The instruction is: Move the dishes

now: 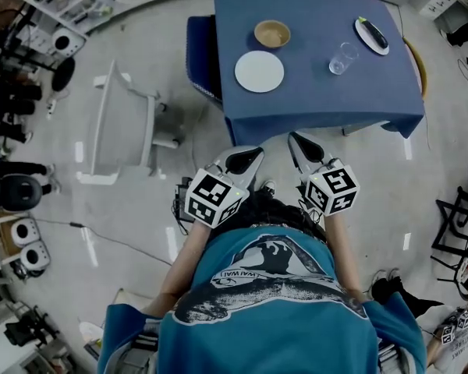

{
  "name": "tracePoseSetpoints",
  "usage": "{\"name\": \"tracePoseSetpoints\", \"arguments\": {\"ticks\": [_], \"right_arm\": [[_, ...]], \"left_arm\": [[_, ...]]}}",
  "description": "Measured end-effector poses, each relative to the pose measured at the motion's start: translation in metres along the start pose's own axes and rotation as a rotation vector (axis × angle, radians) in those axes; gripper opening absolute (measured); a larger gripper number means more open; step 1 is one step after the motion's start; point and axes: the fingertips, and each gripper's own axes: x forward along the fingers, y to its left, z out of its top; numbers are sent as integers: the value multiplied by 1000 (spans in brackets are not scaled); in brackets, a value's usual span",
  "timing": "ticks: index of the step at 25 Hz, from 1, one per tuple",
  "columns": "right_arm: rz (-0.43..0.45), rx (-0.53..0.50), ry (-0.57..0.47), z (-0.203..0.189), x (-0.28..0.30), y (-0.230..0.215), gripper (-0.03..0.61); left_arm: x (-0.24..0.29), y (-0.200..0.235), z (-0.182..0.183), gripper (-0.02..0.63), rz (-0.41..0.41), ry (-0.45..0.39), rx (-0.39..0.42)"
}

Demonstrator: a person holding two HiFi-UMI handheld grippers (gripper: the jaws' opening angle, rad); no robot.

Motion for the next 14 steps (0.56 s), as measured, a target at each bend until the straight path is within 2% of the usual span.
{"name": "tracePoseSetpoints", "arguments": {"ticks": [14], "right_arm": [[23,-41,9,-6,-7,20,2]], "left_arm": [[-8,-13,-11,13,-13,-8,11]]}}
